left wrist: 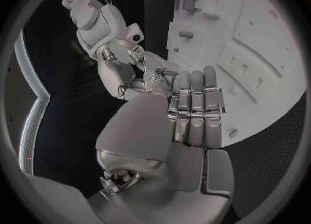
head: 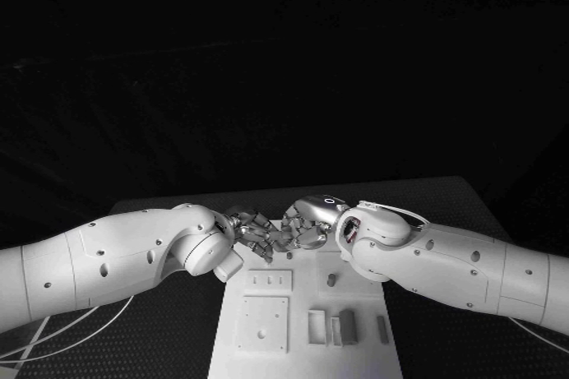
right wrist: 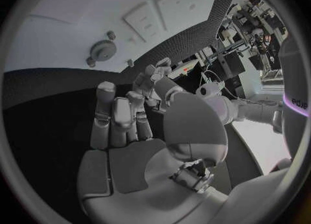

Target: Assemble the parts on the task board

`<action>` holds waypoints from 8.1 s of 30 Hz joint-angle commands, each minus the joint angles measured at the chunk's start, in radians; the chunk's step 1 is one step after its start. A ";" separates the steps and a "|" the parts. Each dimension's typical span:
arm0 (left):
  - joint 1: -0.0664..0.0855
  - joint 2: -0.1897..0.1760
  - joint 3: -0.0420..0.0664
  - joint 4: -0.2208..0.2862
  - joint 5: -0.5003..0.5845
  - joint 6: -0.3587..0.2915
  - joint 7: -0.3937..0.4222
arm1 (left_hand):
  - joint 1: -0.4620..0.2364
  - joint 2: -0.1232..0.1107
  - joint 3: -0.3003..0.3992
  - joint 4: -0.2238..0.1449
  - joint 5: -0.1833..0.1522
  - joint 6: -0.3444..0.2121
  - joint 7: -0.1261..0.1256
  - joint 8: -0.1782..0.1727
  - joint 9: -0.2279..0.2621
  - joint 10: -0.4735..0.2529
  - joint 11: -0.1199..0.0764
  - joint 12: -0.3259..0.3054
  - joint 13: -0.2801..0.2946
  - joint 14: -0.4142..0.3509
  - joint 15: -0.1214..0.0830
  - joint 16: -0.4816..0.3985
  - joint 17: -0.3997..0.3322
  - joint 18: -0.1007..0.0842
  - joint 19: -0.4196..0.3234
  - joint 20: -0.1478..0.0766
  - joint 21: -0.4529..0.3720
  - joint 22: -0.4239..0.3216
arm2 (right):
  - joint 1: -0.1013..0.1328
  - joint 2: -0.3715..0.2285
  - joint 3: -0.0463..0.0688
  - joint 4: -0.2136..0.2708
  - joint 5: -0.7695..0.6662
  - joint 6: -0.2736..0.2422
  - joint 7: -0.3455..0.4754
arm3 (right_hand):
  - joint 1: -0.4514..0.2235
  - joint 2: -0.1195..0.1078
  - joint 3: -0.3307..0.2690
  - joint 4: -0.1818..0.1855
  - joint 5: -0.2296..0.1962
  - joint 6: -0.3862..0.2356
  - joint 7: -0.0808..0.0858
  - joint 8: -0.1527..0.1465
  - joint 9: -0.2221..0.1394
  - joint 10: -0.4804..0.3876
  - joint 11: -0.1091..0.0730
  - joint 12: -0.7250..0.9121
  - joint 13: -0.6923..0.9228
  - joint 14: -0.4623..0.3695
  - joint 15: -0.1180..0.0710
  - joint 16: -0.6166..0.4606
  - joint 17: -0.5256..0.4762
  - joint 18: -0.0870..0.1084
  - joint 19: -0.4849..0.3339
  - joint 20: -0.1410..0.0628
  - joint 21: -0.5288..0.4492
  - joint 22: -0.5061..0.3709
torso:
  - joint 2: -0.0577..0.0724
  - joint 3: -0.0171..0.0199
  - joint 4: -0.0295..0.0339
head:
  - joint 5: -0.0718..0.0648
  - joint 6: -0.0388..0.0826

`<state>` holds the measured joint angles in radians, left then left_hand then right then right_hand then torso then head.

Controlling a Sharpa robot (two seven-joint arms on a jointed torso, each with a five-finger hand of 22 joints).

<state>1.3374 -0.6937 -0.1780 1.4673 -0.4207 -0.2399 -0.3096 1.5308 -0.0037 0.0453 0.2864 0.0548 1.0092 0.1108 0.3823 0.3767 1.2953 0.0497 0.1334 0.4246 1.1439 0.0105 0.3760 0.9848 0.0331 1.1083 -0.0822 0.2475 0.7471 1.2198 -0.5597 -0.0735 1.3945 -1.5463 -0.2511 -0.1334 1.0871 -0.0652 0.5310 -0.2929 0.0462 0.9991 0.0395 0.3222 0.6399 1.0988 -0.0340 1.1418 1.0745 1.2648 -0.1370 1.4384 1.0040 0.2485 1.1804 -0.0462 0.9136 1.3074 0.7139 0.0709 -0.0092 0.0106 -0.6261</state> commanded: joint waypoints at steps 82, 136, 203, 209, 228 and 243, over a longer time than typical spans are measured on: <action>0.000 0.017 0.001 -0.009 0.006 0.001 -0.011 | -0.176 -0.126 0.063 0.005 0.028 0.007 0.005 -0.035 0.034 0.010 -0.001 -0.029 0.034 0.012 0.002 -0.023 0.021 0.008 0.017 -0.005 -0.042 0.042 | -0.005 0.008 0.000 0.026 0.009 -0.005 -0.044 | -0.032 0.008 -0.002 0.004 0.002 0.059 0.028 0.002 0.013 0.020 -0.009 -0.003 -0.005 0.020 -0.011 0.003 0.014 0.013 0.014 -0.012 0.004 0.009 | 0.000 0.0006 0.0004 | 0.011 -0.016; -0.003 0.023 0.001 -0.026 0.045 -0.036 -0.032 | -0.139 -0.058 0.141 -0.147 0.471 0.041 -0.021 -0.010 0.108 0.036 -0.022 0.000 0.121 0.022 -0.013 0.024 0.113 -0.007 0.011 -0.018 -0.069 0.100 | -0.016 0.016 0.000 0.019 0.004 0.004 -0.046 | -0.033 0.008 0.001 0.004 0.002 0.061 0.027 0.001 0.014 0.022 -0.010 -0.004 -0.006 0.021 -0.012 0.002 0.012 0.013 0.016 -0.013 0.003 0.009 | 0.001 -0.0007 0.0011 | 0.005 -0.027; -0.031 0.085 -0.060 -0.159 -0.286 0.196 -0.186 | -0.579 0.031 0.459 -0.556 0.351 0.079 -0.054 0.036 0.339 0.052 -0.068 0.176 0.282 0.072 -0.064 0.210 0.149 -0.004 0.094 -0.067 0.026 0.331 | 0.056 -0.136 0.086 -0.128 0.436 -0.063 -0.003 | -0.069 -0.077 0.011 0.013 0.002 -0.093 0.094 -0.096 -0.010 -0.068 0.055 -0.068 -0.053 -0.095 0.049 -0.072 -0.070 0.013 -0.071 0.039 -0.060 -0.005 | 0.001 0.0028 0.0005 | 0.005 -0.070; -0.039 0.102 -0.060 -0.167 -0.321 0.177 -0.197 | -0.600 0.032 0.472 -0.560 0.365 0.083 -0.059 0.037 0.406 0.024 -0.075 0.252 0.314 0.047 -0.071 0.298 0.124 -0.002 0.085 -0.076 0.056 0.405 | 0.056 -0.134 0.103 -0.113 0.437 -0.064 0.000 | -0.069 -0.077 0.011 0.011 0.002 -0.092 0.094 -0.096 -0.010 -0.069 0.055 -0.067 -0.053 -0.096 0.049 -0.071 -0.070 0.013 -0.071 0.039 -0.060 -0.005 | 0.001 0.0021 0.0006 | 0.007 -0.078; -0.051 0.115 -0.060 -0.156 -0.451 0.173 -0.198 | -0.600 0.007 0.476 -0.546 0.342 0.121 -0.074 0.004 0.492 0.017 -0.089 0.341 0.305 0.045 -0.132 0.572 0.037 0.001 0.140 -0.126 0.156 0.569 | 0.055 -0.138 0.128 -0.079 0.440 -0.054 -0.013 | -0.078 -0.073 0.007 0.013 0.002 -0.093 0.095 -0.097 -0.009 -0.070 0.055 -0.066 -0.054 -0.096 0.050 -0.071 -0.071 0.013 -0.071 0.041 -0.060 -0.005 | 0.002 0.0017 0.0014 | 0.010 -0.089; -0.072 0.118 -0.060 -0.151 -0.487 0.174 -0.211 | -0.604 0.011 0.471 -0.542 0.343 0.147 -0.083 -0.006 0.518 0.024 -0.099 0.374 0.298 0.034 -0.150 0.666 -0.021 -0.005 0.159 -0.145 0.180 0.584 | 0.055 -0.133 0.128 -0.073 0.453 -0.092 -0.009 | -0.080 -0.065 0.007 0.011 0.002 -0.104 0.097 -0.104 -0.011 -0.070 0.057 -0.064 -0.056 -0.096 0.052 -0.070 -0.072 0.013 -0.070 0.040 -0.060 -0.004 | 0.001 0.0015 0.0027 | 0.016 -0.095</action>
<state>1.2663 -0.5759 -0.2385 1.3130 -0.8802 -0.0730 -0.5156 0.9233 0.0049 0.5173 -0.2588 0.4012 1.0570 0.0905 0.3762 0.6520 1.3339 -0.0261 0.5027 0.7242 1.2021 -0.1093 1.0395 0.9655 0.0170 1.2389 -0.1986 0.4252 1.3080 1.2751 -0.6937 0.0535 1.3212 -1.1014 -0.3214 -0.1466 1.0117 -0.1349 0.5398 -0.2788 0.0425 0.9049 0.1288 0.2222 0.6298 1.0346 0.0197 1.0734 1.0195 1.1743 -0.0889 1.3700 0.9330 0.2470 1.1106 -0.0124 0.8593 1.3023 0.7153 0.0724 -0.0060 0.0249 -0.7205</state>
